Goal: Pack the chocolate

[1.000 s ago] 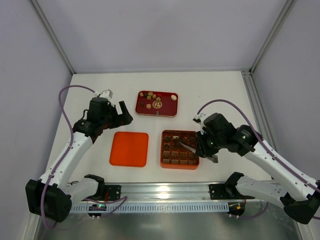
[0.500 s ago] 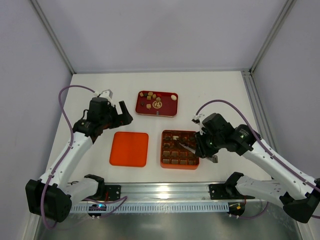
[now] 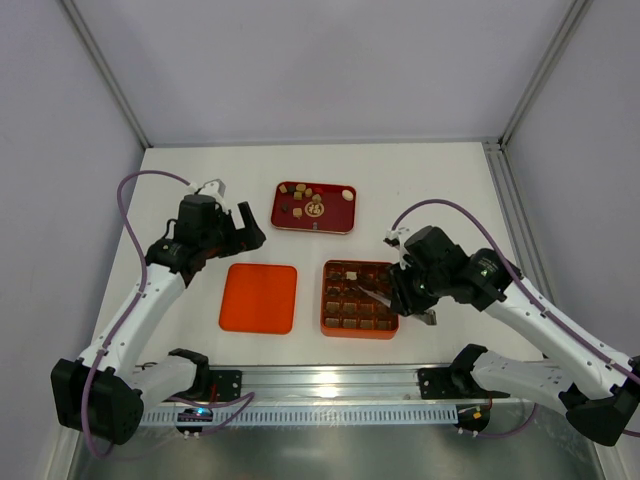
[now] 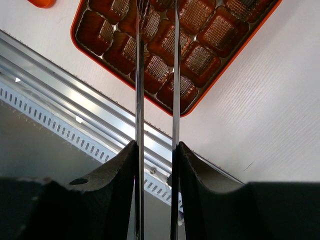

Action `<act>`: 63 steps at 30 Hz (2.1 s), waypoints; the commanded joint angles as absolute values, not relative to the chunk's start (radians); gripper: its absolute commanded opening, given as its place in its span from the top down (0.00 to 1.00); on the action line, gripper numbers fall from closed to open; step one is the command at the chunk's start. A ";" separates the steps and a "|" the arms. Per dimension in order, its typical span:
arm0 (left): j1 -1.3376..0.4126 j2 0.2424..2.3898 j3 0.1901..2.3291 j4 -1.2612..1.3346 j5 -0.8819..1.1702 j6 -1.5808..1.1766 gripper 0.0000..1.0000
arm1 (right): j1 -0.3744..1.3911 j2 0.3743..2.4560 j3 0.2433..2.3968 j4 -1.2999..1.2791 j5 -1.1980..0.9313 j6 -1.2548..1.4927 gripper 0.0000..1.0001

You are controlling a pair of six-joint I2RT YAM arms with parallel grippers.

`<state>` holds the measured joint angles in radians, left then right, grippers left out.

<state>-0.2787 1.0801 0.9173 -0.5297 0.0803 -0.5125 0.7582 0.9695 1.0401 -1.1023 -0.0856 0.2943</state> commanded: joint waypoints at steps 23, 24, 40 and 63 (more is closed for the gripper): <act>-0.276 1.054 0.914 -0.499 0.117 -0.509 0.00 | 0.583 1.725 1.721 -0.885 0.187 0.166 0.61; -0.276 1.051 0.914 -0.499 0.115 -0.511 0.00 | 0.577 1.755 1.748 -0.891 0.201 0.163 0.61; -0.276 1.052 0.913 -0.497 0.110 -0.509 0.00 | 0.526 2.005 1.962 -0.920 0.210 0.130 0.61; -0.276 1.054 0.913 -0.496 0.109 -0.506 0.00 | 0.526 2.000 1.878 -0.882 0.183 0.138 0.62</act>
<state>-0.2787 1.0683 0.9169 -0.5278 0.0990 -0.5152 0.5270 2.0117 1.8679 -0.9104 0.1799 0.1478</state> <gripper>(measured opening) 0.996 0.391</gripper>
